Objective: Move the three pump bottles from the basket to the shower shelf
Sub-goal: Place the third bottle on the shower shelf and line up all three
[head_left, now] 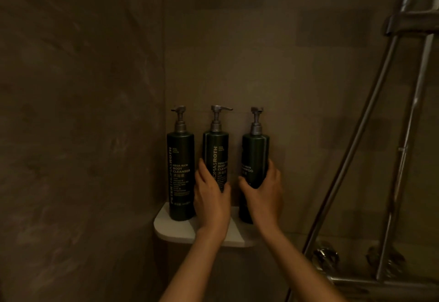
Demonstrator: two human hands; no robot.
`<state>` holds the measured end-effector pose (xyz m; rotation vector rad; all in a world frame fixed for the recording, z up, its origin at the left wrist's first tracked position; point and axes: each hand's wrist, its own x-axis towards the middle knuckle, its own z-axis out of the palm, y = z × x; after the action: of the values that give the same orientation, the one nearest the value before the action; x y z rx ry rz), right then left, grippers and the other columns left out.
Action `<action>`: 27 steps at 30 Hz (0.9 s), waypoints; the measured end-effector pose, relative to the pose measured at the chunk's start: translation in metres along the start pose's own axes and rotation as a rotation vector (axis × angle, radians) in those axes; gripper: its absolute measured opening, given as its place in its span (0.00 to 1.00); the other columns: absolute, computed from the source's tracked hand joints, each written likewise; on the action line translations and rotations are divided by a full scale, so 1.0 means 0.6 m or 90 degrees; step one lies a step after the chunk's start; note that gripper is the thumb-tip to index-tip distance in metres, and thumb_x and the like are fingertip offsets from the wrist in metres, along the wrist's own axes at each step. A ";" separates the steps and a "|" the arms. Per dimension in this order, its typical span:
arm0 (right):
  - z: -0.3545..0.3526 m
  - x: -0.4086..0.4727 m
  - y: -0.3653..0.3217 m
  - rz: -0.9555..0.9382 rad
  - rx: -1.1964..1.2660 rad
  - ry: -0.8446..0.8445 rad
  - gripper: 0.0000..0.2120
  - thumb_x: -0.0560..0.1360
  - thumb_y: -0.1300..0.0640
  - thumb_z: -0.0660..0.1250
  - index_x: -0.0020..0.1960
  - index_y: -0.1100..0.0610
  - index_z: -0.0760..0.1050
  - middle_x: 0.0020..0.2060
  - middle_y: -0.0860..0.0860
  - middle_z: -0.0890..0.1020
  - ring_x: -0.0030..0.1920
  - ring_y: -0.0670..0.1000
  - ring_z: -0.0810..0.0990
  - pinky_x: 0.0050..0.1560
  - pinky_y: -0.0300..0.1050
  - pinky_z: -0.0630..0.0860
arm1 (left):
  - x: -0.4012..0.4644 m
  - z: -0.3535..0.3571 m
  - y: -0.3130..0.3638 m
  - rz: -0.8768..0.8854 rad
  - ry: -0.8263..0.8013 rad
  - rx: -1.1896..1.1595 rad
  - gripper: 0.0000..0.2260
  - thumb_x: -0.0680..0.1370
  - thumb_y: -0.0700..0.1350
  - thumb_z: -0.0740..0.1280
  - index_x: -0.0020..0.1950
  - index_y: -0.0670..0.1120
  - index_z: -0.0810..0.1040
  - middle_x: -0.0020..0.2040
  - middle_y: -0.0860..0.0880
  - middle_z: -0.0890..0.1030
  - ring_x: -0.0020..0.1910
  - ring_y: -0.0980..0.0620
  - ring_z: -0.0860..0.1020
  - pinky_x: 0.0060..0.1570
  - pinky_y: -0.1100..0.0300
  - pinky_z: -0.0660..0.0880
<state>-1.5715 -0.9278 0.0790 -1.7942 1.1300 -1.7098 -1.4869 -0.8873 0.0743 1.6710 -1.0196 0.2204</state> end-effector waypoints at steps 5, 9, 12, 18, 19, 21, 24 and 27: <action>-0.012 0.004 0.009 -0.008 0.022 -0.045 0.37 0.70 0.52 0.72 0.74 0.52 0.59 0.65 0.50 0.72 0.60 0.49 0.74 0.55 0.46 0.73 | -0.005 0.001 -0.014 0.018 -0.014 -0.073 0.40 0.73 0.51 0.70 0.77 0.47 0.49 0.73 0.42 0.63 0.69 0.44 0.67 0.65 0.47 0.69; -0.019 0.001 0.014 -0.012 0.037 -0.051 0.36 0.68 0.54 0.74 0.72 0.51 0.63 0.64 0.49 0.72 0.58 0.46 0.74 0.53 0.42 0.71 | -0.002 0.003 -0.012 0.024 -0.014 -0.066 0.42 0.71 0.53 0.72 0.76 0.45 0.52 0.72 0.43 0.63 0.68 0.45 0.67 0.63 0.51 0.69; -0.021 0.003 0.016 -0.023 0.041 -0.068 0.33 0.69 0.55 0.73 0.71 0.52 0.64 0.63 0.50 0.73 0.56 0.45 0.73 0.51 0.40 0.70 | 0.004 0.003 -0.013 0.021 -0.045 -0.083 0.41 0.71 0.51 0.72 0.76 0.47 0.51 0.72 0.44 0.63 0.68 0.46 0.67 0.63 0.52 0.68; -0.027 0.004 0.025 -0.022 0.032 -0.090 0.35 0.69 0.55 0.74 0.72 0.52 0.63 0.64 0.50 0.73 0.56 0.43 0.71 0.52 0.39 0.70 | -0.001 -0.005 -0.018 0.045 -0.035 -0.100 0.40 0.71 0.49 0.72 0.76 0.47 0.53 0.71 0.45 0.65 0.68 0.47 0.68 0.65 0.50 0.69; -0.027 0.002 0.027 -0.021 0.030 -0.091 0.36 0.69 0.55 0.74 0.72 0.52 0.63 0.63 0.49 0.73 0.57 0.43 0.71 0.53 0.40 0.70 | -0.001 -0.006 -0.019 0.048 -0.038 -0.101 0.39 0.72 0.48 0.72 0.76 0.47 0.53 0.71 0.45 0.66 0.68 0.47 0.68 0.65 0.51 0.69; -0.027 -0.001 0.030 -0.023 0.032 -0.092 0.35 0.69 0.56 0.74 0.72 0.52 0.63 0.61 0.47 0.73 0.56 0.42 0.71 0.53 0.39 0.69 | 0.001 -0.007 -0.024 0.055 -0.058 -0.103 0.39 0.73 0.48 0.71 0.77 0.48 0.52 0.72 0.46 0.66 0.68 0.48 0.68 0.66 0.50 0.68; -0.024 0.003 0.030 -0.020 0.037 -0.098 0.35 0.68 0.56 0.75 0.71 0.51 0.64 0.58 0.45 0.71 0.56 0.43 0.71 0.54 0.39 0.69 | 0.003 -0.009 -0.024 0.063 -0.073 -0.107 0.39 0.73 0.49 0.71 0.77 0.48 0.52 0.71 0.46 0.66 0.69 0.48 0.68 0.67 0.47 0.68; -0.019 0.007 0.033 0.008 0.048 -0.112 0.37 0.66 0.55 0.76 0.70 0.52 0.63 0.56 0.45 0.69 0.57 0.46 0.73 0.55 0.43 0.72 | 0.004 -0.010 -0.023 0.060 -0.066 -0.113 0.39 0.71 0.51 0.72 0.76 0.46 0.54 0.70 0.45 0.67 0.68 0.47 0.68 0.66 0.47 0.69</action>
<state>-1.5879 -0.9402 0.0685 -1.8467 0.9877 -1.5320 -1.4737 -0.8833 0.0686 1.4875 -1.1628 0.1021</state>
